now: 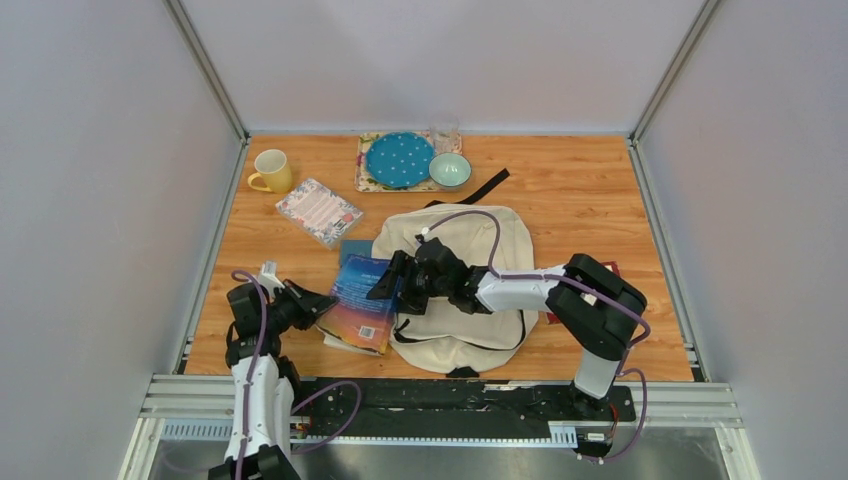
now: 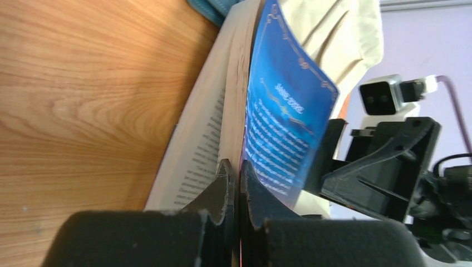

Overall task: Pack the student bag
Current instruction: Pick up the book from the center of the board.

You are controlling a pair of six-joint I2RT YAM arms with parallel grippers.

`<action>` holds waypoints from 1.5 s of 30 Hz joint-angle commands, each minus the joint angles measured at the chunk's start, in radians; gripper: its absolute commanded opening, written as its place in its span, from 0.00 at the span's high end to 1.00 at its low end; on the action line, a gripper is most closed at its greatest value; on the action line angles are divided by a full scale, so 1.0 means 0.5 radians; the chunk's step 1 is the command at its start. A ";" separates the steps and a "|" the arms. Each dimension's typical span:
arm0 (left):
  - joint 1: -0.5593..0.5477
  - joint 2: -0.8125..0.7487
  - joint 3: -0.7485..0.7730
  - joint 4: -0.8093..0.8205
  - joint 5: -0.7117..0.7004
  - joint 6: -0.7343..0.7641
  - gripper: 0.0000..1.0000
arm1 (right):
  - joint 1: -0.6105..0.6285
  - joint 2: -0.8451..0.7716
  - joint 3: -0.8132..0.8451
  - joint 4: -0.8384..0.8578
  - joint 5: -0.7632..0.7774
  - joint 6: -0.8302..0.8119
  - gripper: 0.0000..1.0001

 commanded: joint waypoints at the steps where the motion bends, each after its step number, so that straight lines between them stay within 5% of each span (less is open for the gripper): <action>1: -0.145 -0.009 -0.135 0.052 0.126 -0.073 1.00 | 0.103 0.000 0.237 0.139 -0.019 -0.077 0.28; 3: -0.173 0.000 -0.154 0.068 0.113 -0.073 1.00 | 0.112 0.027 0.274 0.078 -0.006 -0.071 0.38; 10: -0.216 0.055 -0.135 0.056 0.123 -0.005 1.00 | 0.115 0.147 0.277 0.148 -0.070 -0.037 0.43; 14: -0.219 0.061 -0.123 0.037 0.147 0.022 1.00 | 0.118 0.181 0.286 0.246 -0.135 -0.049 1.00; 17: -0.219 0.019 -0.032 -0.073 0.132 0.114 0.92 | 0.118 0.092 0.314 0.127 -0.120 -0.168 1.00; 18: -0.219 0.000 0.002 -0.107 0.123 0.135 0.76 | 0.118 0.062 0.326 0.081 -0.111 -0.208 1.00; 20: -0.222 -0.070 0.121 -0.195 0.083 0.191 0.62 | 0.115 -0.058 0.350 -0.038 -0.089 -0.343 1.00; 23: -0.222 -0.174 0.327 -0.324 -0.018 0.270 0.21 | 0.106 -0.269 0.341 -0.146 -0.052 -0.494 1.00; 27: -0.222 -0.175 0.613 -0.466 -0.111 0.375 0.21 | 0.063 -0.543 0.295 -0.232 -0.080 -0.604 1.00; 31: -0.219 -0.092 0.711 -0.267 0.118 0.250 0.20 | -0.004 -0.849 0.197 -0.297 -0.092 -0.675 0.99; 34: -0.247 -0.040 0.647 0.315 0.373 -0.164 0.20 | -0.041 -1.089 0.133 -0.382 -0.080 -0.730 0.97; 38: -0.375 -0.040 0.592 1.075 0.310 -0.639 0.19 | -0.084 -1.346 0.059 -0.438 -0.046 -0.746 0.96; 45: -0.884 0.175 0.644 1.611 0.187 -0.858 0.19 | -0.130 -1.552 0.025 -0.475 -0.095 -0.736 0.95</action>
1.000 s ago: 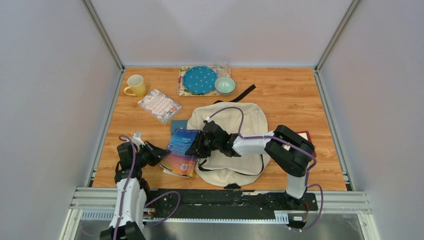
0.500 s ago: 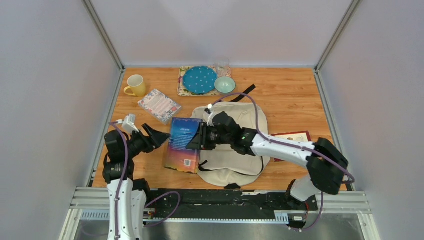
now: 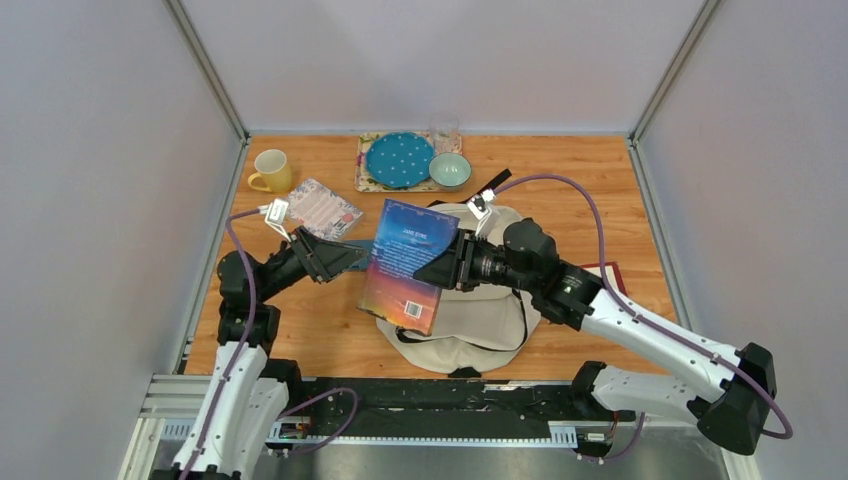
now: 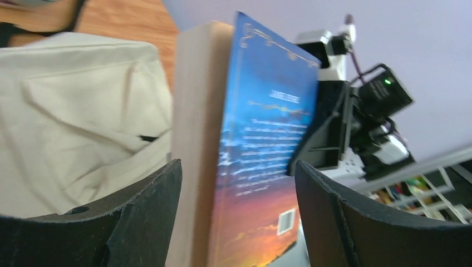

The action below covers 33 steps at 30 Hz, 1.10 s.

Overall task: Pack the student bag
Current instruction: Pick up the book from the center of the board.

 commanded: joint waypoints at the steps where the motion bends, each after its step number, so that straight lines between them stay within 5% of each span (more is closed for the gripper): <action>1: -0.372 0.169 0.061 0.515 -0.054 -0.164 0.19 | -0.020 -0.142 0.051 0.254 -0.075 -0.017 0.95; 12: -0.729 0.431 0.095 0.423 -0.183 0.116 0.18 | -0.020 -0.388 -0.041 0.318 -0.210 0.008 0.96; 19: -0.886 0.661 0.067 0.919 -0.011 -0.101 0.18 | -0.026 -0.416 -0.072 0.441 -0.403 -0.001 0.96; 33: -0.910 0.759 0.027 1.376 0.157 -0.341 0.17 | -0.143 -0.495 -0.038 0.481 -0.845 -0.066 0.96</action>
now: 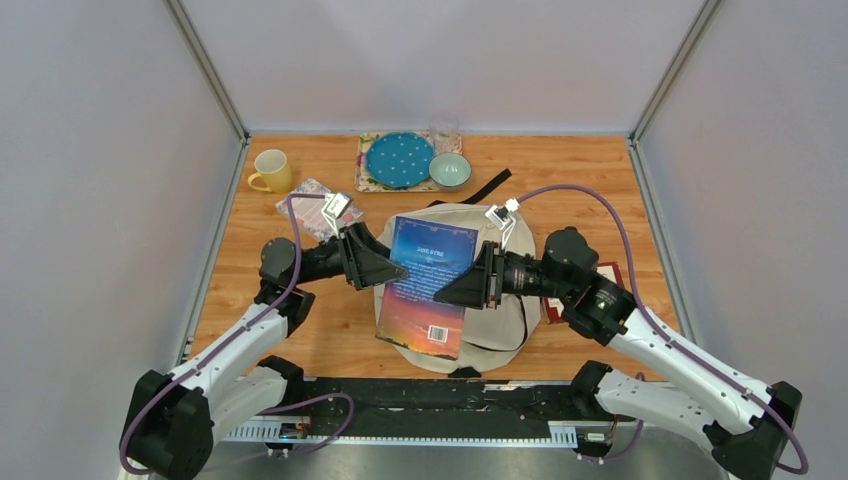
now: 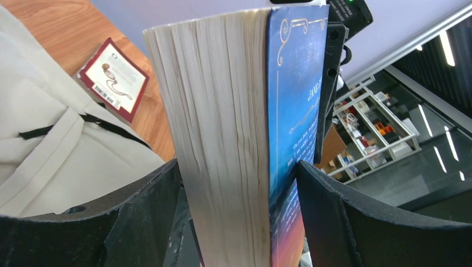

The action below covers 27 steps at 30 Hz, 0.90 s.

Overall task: Pack the student bag
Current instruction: Pick up the book from the center of the board.

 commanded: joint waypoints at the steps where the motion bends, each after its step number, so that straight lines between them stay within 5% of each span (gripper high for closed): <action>1: -0.030 0.058 -0.001 0.391 0.069 -0.155 0.17 | -0.017 -0.086 0.114 0.435 -0.279 -0.036 0.96; 10: -0.119 0.163 0.027 0.834 0.186 -0.391 0.21 | -0.112 -0.062 0.172 0.242 -0.334 -0.211 0.96; 13: -0.119 0.163 0.008 0.831 0.170 -0.391 0.58 | -0.186 -0.050 0.194 0.108 -0.279 -0.245 0.96; 14: -0.119 0.160 0.002 0.819 0.158 -0.385 0.81 | -0.214 -0.041 0.203 0.052 -0.245 -0.257 0.96; 17: -0.119 0.129 -0.007 0.642 0.091 -0.287 0.91 | -0.297 -0.031 0.264 -0.242 -0.016 -0.312 0.91; 18: -0.122 0.096 -0.010 0.559 0.014 -0.241 0.94 | -0.306 -0.031 0.274 -0.307 0.122 -0.316 0.87; 19: -0.122 0.068 -0.010 0.382 -0.029 -0.129 0.97 | -0.312 -0.040 0.280 -0.404 0.193 -0.319 0.55; 21: -0.119 -0.020 -0.013 0.054 -0.227 0.055 1.00 | -0.312 -0.086 0.274 -0.497 0.465 -0.276 0.31; 22: -0.119 -0.058 -0.025 -0.042 -0.311 0.108 1.00 | -0.312 -0.147 0.265 -0.616 0.579 -0.254 0.11; 27: -0.119 -0.324 -0.102 -0.377 -0.911 0.268 1.00 | -0.309 -0.426 0.014 -0.746 1.000 -0.046 0.08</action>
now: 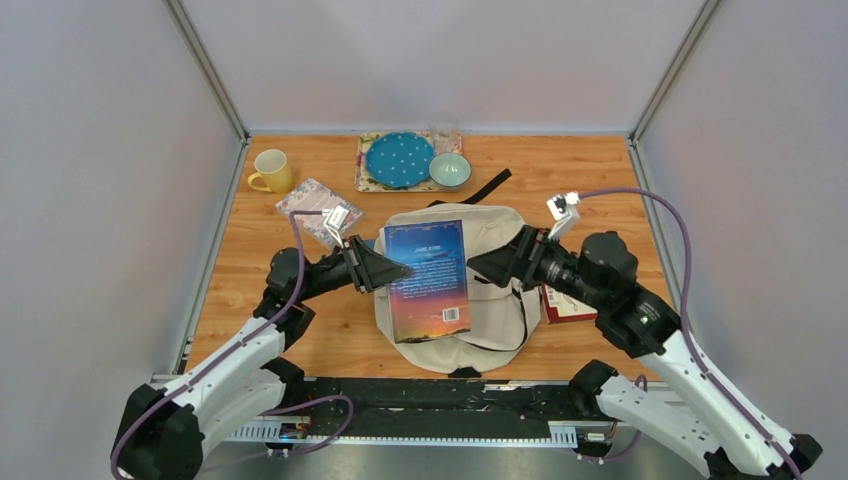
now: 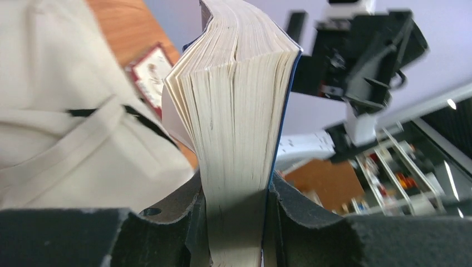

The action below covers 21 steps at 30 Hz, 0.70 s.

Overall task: Pack the student bag
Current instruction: Pick up the book from the center of the board.

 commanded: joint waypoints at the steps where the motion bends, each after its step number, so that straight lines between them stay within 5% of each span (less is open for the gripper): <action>1: 0.007 -0.256 -0.024 -0.202 -0.666 0.195 1.00 | 0.005 -0.334 -0.175 -0.184 0.537 0.223 0.08; 8: 0.001 -0.348 -0.288 0.223 -1.203 -0.124 1.00 | 0.005 -0.627 -0.684 0.101 0.330 0.643 0.07; 21: -0.149 0.050 -0.384 1.325 -1.329 -0.477 1.00 | 0.063 -0.363 -0.967 0.757 0.115 0.972 0.07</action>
